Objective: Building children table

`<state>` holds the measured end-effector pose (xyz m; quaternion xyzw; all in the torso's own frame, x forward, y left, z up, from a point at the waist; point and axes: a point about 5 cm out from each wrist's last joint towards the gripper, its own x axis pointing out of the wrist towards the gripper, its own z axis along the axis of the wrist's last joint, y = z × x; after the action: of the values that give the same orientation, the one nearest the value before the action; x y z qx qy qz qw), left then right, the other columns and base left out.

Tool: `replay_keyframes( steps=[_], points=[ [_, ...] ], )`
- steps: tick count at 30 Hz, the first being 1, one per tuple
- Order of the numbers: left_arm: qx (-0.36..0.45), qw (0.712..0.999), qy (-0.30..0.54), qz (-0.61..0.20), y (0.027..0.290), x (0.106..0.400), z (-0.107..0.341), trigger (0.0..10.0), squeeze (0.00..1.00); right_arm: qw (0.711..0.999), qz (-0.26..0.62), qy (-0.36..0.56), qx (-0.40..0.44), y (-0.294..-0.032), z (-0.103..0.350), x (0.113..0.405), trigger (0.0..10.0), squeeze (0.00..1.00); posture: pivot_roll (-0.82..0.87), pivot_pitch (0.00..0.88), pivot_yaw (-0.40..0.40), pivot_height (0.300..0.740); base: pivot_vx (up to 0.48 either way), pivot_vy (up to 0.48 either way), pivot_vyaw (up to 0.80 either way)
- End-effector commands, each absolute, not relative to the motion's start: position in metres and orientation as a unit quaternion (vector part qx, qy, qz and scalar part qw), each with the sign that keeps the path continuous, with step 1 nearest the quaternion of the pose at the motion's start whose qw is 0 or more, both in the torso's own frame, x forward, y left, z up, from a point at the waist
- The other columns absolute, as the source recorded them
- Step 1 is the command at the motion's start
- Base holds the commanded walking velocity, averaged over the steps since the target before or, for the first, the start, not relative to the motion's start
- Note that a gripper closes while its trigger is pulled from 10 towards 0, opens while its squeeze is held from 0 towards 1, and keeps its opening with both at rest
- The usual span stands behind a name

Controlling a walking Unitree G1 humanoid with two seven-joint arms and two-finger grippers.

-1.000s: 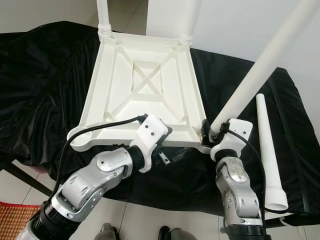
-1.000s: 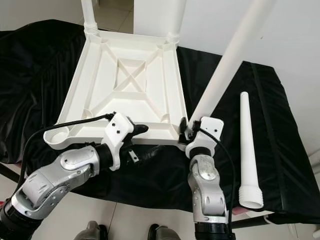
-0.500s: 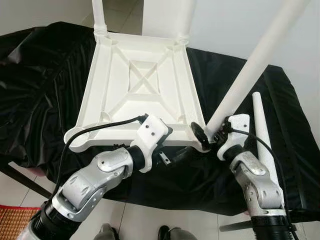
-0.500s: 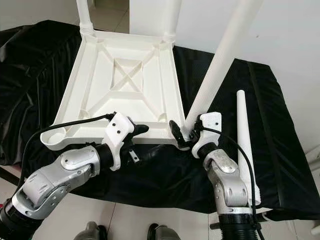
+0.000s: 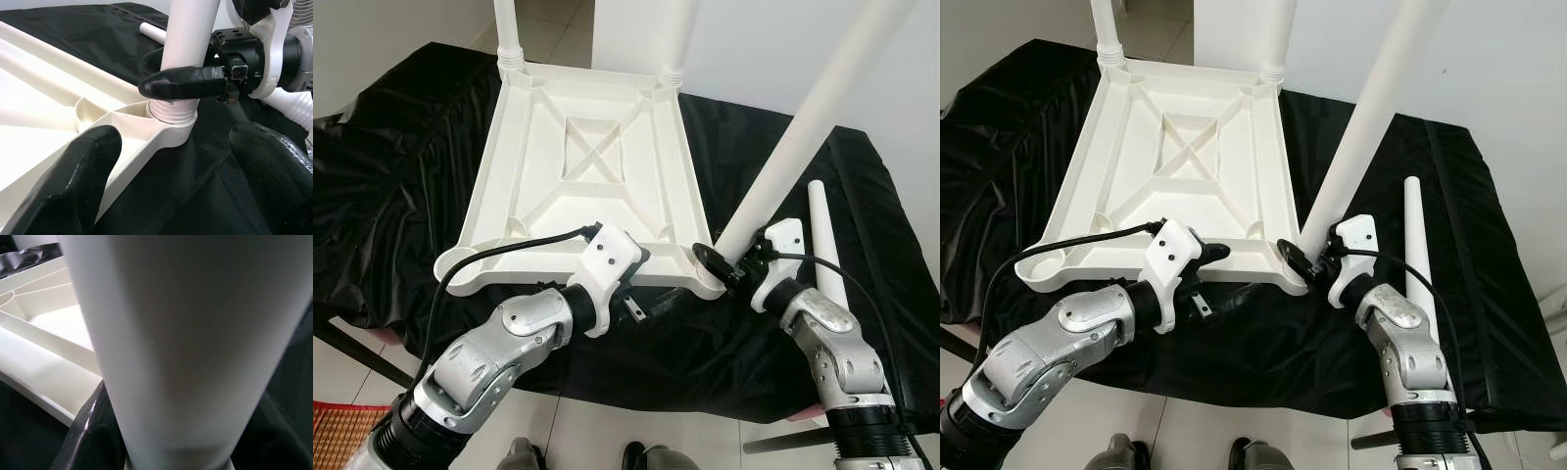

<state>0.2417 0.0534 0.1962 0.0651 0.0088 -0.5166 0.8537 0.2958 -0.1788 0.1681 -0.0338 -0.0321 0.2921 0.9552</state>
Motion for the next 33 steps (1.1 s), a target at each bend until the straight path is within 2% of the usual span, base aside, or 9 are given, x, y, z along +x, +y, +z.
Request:
replay_keyframes(
  steps=[1, 5, 7, 8, 14, 19, 25, 27, 33],
  points=[
    [0.060, 0.825, 0.015, -0.562, 0.050, 0.234, 0.196, 10.0, 0.00, 0.956, 0.292, -0.020, -0.024, -0.182, 0.162, 0.294, 0.0, 0.00, 0.06, 0.162, -0.089, 0.740, 0.000, 0.000, 0.00],
    [0.059, 0.824, 0.016, -0.563, 0.050, 0.233, 0.195, 10.0, 0.00, 0.972, 0.233, -0.034, -0.027, -0.181, 0.163, 0.294, 0.3, 0.00, 0.06, 0.168, -0.087, 0.740, 0.000, 0.000, 0.00],
    [0.059, 0.824, 0.016, -0.563, 0.050, 0.233, 0.195, 10.0, 0.00, 0.972, 0.233, -0.034, -0.027, -0.181, 0.163, 0.294, 0.3, 0.00, 0.06, 0.168, -0.087, 0.740, 0.000, 0.000, 0.00],
    [0.059, 0.823, 0.016, -0.564, 0.049, 0.233, 0.195, 10.0, 0.00, 0.979, 0.198, -0.041, -0.012, -0.178, 0.161, 0.293, 0.0, 0.00, 0.05, 0.171, -0.085, 0.740, 0.000, 0.000, 0.00],
    [0.057, 0.823, 0.017, -0.565, 0.049, 0.232, 0.195, 10.0, 0.00, 0.991, 0.119, -0.047, 0.032, -0.176, 0.159, 0.294, 0.0, 0.00, 0.05, 0.173, -0.084, 0.740, 0.000, 0.000, 0.00],
    [0.057, 0.823, 0.017, -0.565, 0.049, 0.232, 0.195, 10.0, 0.00, 0.996, 0.045, -0.052, 0.062, -0.163, 0.161, 0.294, 0.0, 0.00, 0.06, 0.174, -0.083, 0.740, 0.000, 0.000, 0.00],
    [0.058, 0.823, 0.018, -0.565, 0.049, 0.233, 0.195, 10.0, 0.00, 0.997, 0.008, -0.053, 0.062, -0.156, 0.162, 0.295, 0.0, 0.00, 0.06, 0.174, -0.083, 0.740, 0.000, 0.000, 0.00],
    [0.055, 0.824, 0.018, -0.564, 0.049, 0.232, 0.195, 10.0, 0.00, 0.995, -0.034, -0.059, 0.071, -0.143, 0.165, 0.294, 0.0, 0.00, 0.06, 0.176, -0.087, 0.740, 0.000, 0.000, 0.00],
    [0.054, 0.824, 0.018, -0.564, 0.048, 0.231, 0.195, 10.0, 0.00, 0.995, -0.042, -0.051, 0.078, -0.133, 0.163, 0.294, 0.0, 0.00, 0.06, 0.175, -0.093, 0.740, 0.000, 0.000, 0.00]
  ],
)
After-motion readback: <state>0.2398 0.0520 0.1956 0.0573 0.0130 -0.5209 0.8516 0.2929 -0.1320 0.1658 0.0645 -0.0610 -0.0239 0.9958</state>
